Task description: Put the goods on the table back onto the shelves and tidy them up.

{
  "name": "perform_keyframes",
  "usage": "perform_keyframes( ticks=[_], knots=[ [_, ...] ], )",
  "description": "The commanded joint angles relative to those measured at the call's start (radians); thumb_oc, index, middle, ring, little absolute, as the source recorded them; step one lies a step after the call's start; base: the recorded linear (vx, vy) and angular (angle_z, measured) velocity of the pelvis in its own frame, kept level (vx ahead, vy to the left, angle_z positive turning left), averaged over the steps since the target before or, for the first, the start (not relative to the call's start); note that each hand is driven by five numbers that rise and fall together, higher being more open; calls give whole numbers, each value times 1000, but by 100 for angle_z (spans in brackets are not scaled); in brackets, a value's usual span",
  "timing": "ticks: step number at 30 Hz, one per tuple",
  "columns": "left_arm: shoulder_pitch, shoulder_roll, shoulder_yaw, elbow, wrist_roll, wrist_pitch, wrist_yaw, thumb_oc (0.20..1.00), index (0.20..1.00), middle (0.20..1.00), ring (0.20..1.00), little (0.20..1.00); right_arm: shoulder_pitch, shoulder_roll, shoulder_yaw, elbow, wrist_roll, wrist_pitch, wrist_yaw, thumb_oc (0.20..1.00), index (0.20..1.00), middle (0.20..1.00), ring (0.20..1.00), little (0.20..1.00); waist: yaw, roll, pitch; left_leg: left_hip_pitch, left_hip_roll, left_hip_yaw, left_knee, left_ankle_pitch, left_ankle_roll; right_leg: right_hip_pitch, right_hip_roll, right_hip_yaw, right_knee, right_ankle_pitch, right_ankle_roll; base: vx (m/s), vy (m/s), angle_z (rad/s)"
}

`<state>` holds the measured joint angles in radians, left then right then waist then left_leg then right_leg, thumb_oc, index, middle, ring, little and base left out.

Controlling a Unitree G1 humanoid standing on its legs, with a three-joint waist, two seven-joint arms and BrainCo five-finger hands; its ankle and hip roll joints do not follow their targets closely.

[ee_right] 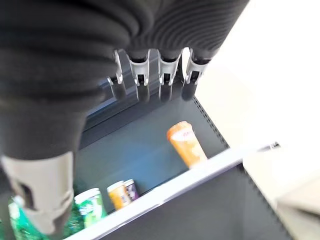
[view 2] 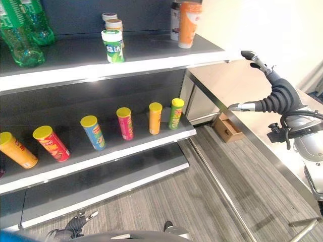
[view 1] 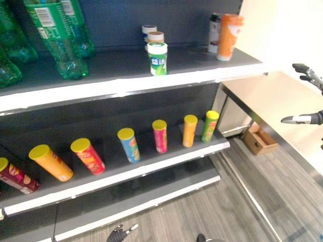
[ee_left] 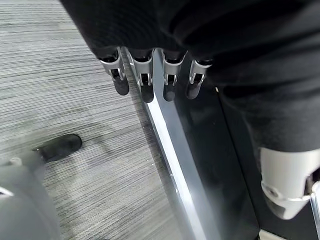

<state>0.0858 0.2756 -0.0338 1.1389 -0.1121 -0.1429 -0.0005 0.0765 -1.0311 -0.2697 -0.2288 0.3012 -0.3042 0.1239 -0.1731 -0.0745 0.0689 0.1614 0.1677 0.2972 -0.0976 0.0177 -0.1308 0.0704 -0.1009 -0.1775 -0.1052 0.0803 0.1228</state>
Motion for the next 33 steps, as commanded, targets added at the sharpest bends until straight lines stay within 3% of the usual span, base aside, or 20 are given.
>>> perform_keyframes(
  ticks=[1, 9, 13, 16, 19, 20, 22, 23, 24, 28, 33],
  knots=[
    [-71, 21, -11, 41, 25, -30, -5, 1000, 1000, 1000, 1000, 1000, 9, 75, 9, -44, 125, 17, 76, 1000, 1000, 1000, 1000, 1000, 1, -45, 36, 63, -20, 68, 10, -94, 14, 18, -63, -81, 45, -35, 42, -25, 35, -5],
    [-77, 1, -31, 40, 55, -34, -20, 1000, 1000, 1000, 1000, 1000, 190, 227, 58, -11, 268, 92, 210, 1000, 1000, 1000, 1000, 1000, -24, -43, 45, 51, -38, 74, 10, -95, 25, 0, -84, -75, 55, -24, 51, -19, 34, -9],
    [-67, 0, -47, 27, 73, -35, -34, 1000, 1000, 1000, 1000, 1000, 254, 286, 128, 114, 308, 146, 267, 1000, 1000, 1000, 1000, 1000, -23, -42, 51, 45, -48, 64, 10, -95, 29, -2, -95, -79, 59, -20, 56, -16, 24, 1],
    [-59, 3, -80, 3, 98, -32, -56, 1000, 1000, 1000, 1000, 1000, 272, 352, 240, 319, 300, 200, 305, 1000, 1000, 1000, 1000, 1000, -3, -42, 59, 45, -53, 47, 10, -97, 28, 12, -99, -98, 58, -23, 58, -7, 10, 3],
    [-60, -2, -115, 8, 110, -28, -56, 1000, 1000, 1000, 1000, 1000, 211, 502, 333, 645, 223, 193, 246, 1000, 1000, 1000, 1000, 1000, 21, -39, 64, 37, -55, 27, 10, -94, 30, 24, -104, -120, 56, -28, 57, -15, -11, 15],
    [-78, -11, -137, 4, 94, -22, -34, 1000, 1000, 1000, 1000, 1000, 137, 628, 357, 898, 138, 172, 133, 1000, 1000, 1000, 1000, 1000, 36, -36, 66, 33, -56, 11, 10, -93, 33, 30, -107, -134, 53, -27, 56, -23, -30, 25],
    [-97, -10, -141, 18, 72, -16, -19, 1000, 1000, 1000, 1000, 1000, 63, 713, 335, 1092, 137, 169, 54, 1000, 1000, 1000, 1000, 1000, 45, -29, 61, 26, -59, 3, 10, -90, 37, 29, -111, -140, 51, -28, 54, -14, -12, 17],
    [-100, -9, -140, 18, 72, -16, -19, 1000, 1000, 1000, 1000, 1000, 59, 715, 335, 1097, 137, 166, 54, 1000, 1000, 1000, 1000, 1000, 45, -30, 64, 27, -59, 2, 10, -91, 37, 31, -111, -141, 51, -28, 54, 14, 5, 19],
    [-119, -10, -147, 19, 46, -14, -10, 1000, 1000, 1000, 1000, 1000, 4, 769, 336, 1249, 93, 171, -10, 1000, 1000, 1000, 1000, 1000, 54, -20, 64, 30, -62, -4, 10, -93, 39, 40, -110, -146, 48, -30, 53, 21, -3, 25],
    [-137, -2, -148, 31, 12, -11, -13, 1000, 1000, 1000, 1000, 1000, -42, 802, 371, 1372, 30, 188, -30, 1000, 1000, 1000, 1000, 1000, 72, -6, 61, 44, -62, -11, 10, -97, 37, 67, -110, -162, 40, -35, 46, 39, -2, 12],
    [-117, 5, -139, 41, 10, -8, -26, 1000, 1000, 1000, 1000, 1000, -63, 777, 413, 1343, -37, 192, -30, 1000, 1000, 1000, 1000, 1000, 96, -1, 62, 53, -57, -24, 10, -92, 29, 91, -106, -183, 35, -43, 39, 20, -25, 14]
  ],
)
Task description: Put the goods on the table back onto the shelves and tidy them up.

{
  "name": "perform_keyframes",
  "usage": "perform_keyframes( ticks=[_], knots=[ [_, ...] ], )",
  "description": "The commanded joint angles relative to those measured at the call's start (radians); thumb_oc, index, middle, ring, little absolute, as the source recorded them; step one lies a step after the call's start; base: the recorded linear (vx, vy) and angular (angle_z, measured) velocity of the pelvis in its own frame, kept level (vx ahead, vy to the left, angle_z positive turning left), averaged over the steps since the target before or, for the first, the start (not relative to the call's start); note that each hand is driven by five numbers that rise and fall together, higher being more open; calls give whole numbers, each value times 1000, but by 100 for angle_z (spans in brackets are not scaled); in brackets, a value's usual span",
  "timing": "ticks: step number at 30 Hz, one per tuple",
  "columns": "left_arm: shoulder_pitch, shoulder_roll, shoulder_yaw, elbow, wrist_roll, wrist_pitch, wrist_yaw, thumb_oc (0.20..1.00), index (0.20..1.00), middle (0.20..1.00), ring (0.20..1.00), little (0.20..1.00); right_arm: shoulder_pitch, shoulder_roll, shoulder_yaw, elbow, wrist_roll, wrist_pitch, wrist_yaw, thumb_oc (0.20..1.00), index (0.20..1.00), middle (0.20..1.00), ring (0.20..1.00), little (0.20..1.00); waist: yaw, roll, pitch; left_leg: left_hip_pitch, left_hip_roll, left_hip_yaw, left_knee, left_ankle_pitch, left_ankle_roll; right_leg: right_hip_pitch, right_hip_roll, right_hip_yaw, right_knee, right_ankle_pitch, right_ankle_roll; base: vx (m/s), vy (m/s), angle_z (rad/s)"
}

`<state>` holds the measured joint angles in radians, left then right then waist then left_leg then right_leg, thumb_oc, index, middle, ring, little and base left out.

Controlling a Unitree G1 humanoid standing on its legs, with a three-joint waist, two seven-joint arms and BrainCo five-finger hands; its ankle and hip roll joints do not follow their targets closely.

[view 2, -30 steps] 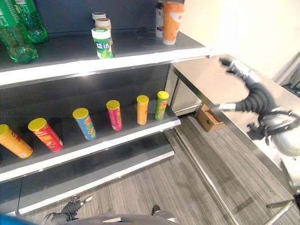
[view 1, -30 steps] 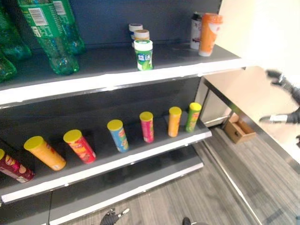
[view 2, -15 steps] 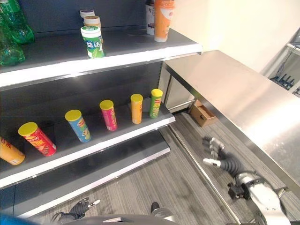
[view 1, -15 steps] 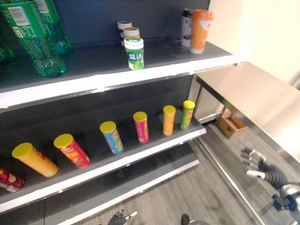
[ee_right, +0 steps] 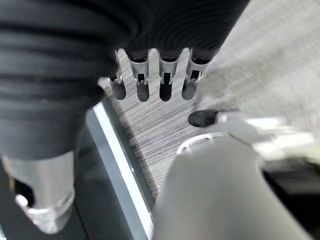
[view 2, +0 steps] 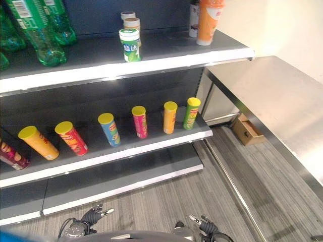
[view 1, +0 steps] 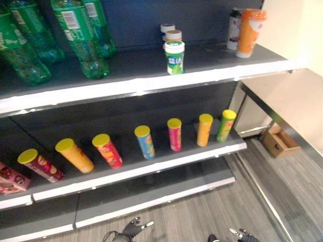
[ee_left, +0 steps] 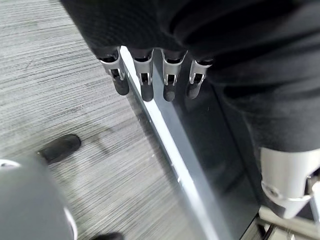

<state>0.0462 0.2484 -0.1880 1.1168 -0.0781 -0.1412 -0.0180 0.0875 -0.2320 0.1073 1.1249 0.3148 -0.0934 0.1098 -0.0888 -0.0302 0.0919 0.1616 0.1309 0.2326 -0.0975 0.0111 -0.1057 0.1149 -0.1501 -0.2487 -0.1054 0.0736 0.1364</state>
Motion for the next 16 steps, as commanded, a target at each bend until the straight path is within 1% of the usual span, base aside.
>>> perform_keyframes(
  ticks=[1, 6, 16],
  knots=[
    [-78, 32, 16, 63, -24, -10, -8, 1000, 1000, 1000, 1000, 1000, -74, -23, 36, -11, -50, -19, -16, 1000, 1000, 1000, 1000, 1000, 12, -45, 39, 53, -20, 41, 10, -86, 4, 47, -56, -111, 35, -36, 25, -2, -39, 6],
    [-65, 28, 27, 73, -23, -6, -13, 1000, 1000, 1000, 1000, 1000, -92, -42, 66, -23, -92, -20, -19, 1000, 1000, 1000, 1000, 1000, 32, -45, 39, 53, -11, 30, 10, -79, -3, 60, -47, -128, 32, -47, 18, -9, -39, 12],
    [-62, 20, 37, 82, -31, -6, -6, 1000, 1000, 1000, 1000, 1000, -103, -48, 95, -9, -144, -20, -28, 1000, 1000, 1000, 1000, 1000, 48, -45, 38, 51, 0, 20, 10, -72, -8, 68, -40, -139, 31, -56, 12, -9, -23, 3]
  ],
)
